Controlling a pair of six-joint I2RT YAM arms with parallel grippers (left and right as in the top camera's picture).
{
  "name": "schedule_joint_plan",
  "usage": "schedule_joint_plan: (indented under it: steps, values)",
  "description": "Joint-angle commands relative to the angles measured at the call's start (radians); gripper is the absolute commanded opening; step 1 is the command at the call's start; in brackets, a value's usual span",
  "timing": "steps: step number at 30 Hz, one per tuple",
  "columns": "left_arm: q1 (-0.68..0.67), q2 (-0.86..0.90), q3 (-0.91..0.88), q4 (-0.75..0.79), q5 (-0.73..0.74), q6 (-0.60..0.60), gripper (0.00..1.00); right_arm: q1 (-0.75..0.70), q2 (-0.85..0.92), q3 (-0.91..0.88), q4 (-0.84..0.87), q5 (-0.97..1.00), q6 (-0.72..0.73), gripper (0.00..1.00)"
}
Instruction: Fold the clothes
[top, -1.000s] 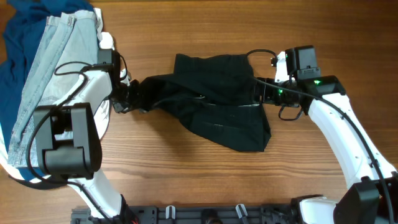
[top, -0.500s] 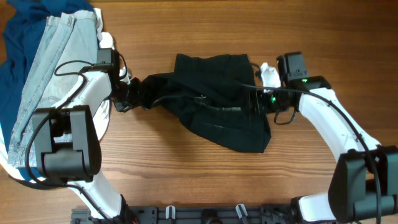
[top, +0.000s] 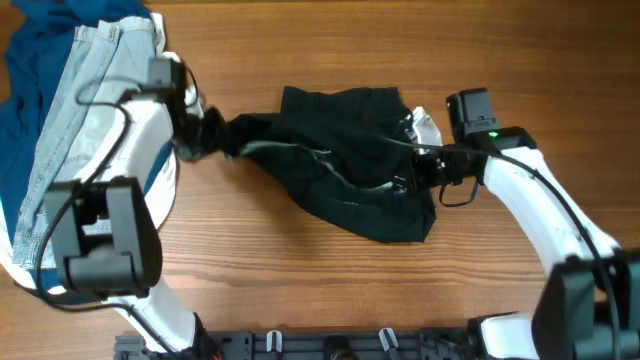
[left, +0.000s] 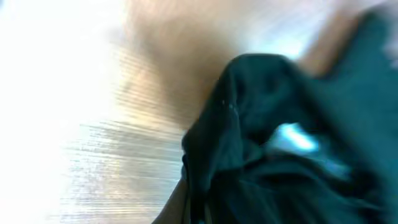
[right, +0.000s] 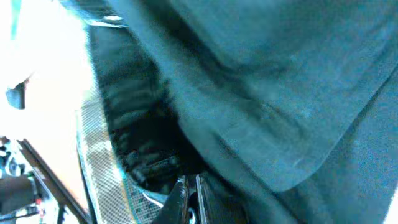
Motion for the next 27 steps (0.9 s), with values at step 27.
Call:
schedule_joint_plan:
  steps: [27]
  values:
    - [-0.033,-0.762,0.668,-0.107,-0.058,0.035,0.04,-0.239,-0.353,1.249,-0.774,0.431,0.071,0.04]
